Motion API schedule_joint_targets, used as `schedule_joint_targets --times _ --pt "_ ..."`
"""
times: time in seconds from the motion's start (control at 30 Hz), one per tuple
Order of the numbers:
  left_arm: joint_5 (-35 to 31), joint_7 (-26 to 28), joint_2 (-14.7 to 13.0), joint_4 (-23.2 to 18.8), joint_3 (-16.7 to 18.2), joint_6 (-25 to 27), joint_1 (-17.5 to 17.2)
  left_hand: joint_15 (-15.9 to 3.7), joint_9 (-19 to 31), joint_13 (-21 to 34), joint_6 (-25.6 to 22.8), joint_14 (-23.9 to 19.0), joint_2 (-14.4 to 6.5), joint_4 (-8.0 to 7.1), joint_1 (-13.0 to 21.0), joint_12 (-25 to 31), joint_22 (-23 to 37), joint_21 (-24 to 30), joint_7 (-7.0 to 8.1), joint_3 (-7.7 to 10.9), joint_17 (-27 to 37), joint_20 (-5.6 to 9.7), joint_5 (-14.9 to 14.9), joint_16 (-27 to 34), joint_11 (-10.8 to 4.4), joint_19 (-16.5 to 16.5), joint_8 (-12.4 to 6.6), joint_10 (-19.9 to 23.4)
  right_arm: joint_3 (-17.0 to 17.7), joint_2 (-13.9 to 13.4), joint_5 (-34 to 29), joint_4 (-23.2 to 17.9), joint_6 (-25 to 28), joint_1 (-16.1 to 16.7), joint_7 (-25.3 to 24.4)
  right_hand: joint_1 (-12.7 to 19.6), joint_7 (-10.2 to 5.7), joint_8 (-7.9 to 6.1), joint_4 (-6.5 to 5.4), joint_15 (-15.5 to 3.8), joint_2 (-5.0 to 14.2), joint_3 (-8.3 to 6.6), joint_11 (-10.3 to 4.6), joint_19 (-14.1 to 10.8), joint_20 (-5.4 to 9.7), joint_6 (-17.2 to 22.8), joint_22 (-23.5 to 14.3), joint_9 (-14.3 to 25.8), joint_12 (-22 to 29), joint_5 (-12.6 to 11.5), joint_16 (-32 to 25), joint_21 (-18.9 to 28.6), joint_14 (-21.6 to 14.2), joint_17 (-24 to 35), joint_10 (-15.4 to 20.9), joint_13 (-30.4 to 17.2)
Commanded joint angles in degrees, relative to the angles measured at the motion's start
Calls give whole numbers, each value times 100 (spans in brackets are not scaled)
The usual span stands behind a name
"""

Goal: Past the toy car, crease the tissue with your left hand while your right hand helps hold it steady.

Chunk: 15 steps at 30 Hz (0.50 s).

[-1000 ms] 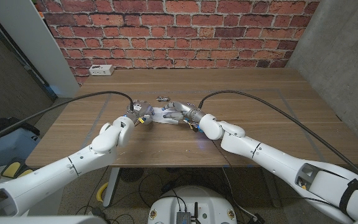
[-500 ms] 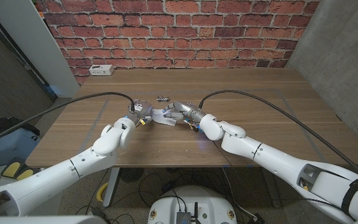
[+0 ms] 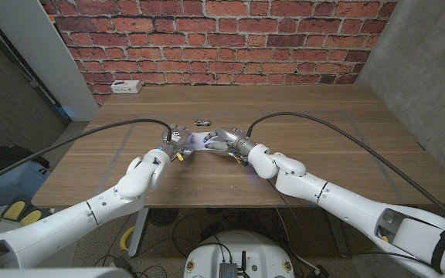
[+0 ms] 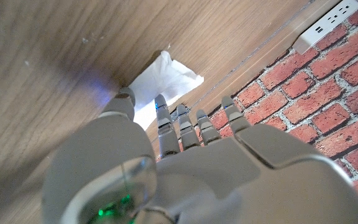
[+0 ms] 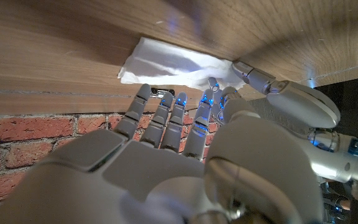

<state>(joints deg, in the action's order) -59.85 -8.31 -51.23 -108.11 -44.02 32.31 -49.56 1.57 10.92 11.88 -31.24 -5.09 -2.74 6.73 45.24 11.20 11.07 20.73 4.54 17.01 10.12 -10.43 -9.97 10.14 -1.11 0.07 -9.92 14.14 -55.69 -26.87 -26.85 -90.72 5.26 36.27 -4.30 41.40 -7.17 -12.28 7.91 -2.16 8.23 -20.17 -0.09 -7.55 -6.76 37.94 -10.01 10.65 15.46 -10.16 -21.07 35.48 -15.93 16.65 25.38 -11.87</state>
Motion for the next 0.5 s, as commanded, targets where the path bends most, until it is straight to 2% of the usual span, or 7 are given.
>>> schedule_joint_targets --times 0.03,0.1,0.23,0.43,0.5 --pt "-602 -214 -142 -556 163 319 -380 70 14 10 127 14 -12 85 65 23 29 -36 2 14 12 -45 -58 36 34 -33 -30 -77 -16 -11 -437 -48 297 32 -9 41 18 21 54 -266 -6 -11 -37 15 6 -52 -16 0 -22 -21 2 -15 16 9 14 -8" --pt "-776 -183 -139 -597 187 426 -461 40 18 10 50 -48 -36 124 131 47 29 -22 18 36 10 -2 -63 63 -20 27 -82 -61 -9 -1 -418 -39 284 30 4 41 32 32 56 -272 -7 -12 -29 11 7 -70 -17 0 -30 -20 3 -18 16 9 2 -8" --pt "-1258 -241 -80 -595 174 659 -564 74 34 10 -91 -94 -66 189 253 81 29 -12 -7 69 6 -10 -68 75 -16 96 -148 -47 -2 20 -406 -20 259 33 -8 36 68 66 57 -269 -13 -15 -29 5 5 -138 -17 0 -45 -18 8 -25 20 7 -21 -10" --pt "-1840 -429 111 -341 162 849 -598 9 49 11 -211 -235 -47 234 352 137 28 9 54 71 3 56 -64 113 -147 197 -194 50 12 33 -368 -14 218 38 -1 29 84 78 58 -261 -21 -18 -35 1 1 -156 -17 1 -63 -16 13 -33 23 5 -51 -12" --pt "-1830 -282 171 -222 201 832 -619 12 53 11 -266 -253 -45 242 384 153 29 17 57 72 2 51 -61 112 -130 231 -212 80 11 35 -371 -18 225 34 12 26 88 80 57 -259 -22 -19 -42 0 0 -159 -17 1 -65 -16 15 -35 22 3 -54 -13"
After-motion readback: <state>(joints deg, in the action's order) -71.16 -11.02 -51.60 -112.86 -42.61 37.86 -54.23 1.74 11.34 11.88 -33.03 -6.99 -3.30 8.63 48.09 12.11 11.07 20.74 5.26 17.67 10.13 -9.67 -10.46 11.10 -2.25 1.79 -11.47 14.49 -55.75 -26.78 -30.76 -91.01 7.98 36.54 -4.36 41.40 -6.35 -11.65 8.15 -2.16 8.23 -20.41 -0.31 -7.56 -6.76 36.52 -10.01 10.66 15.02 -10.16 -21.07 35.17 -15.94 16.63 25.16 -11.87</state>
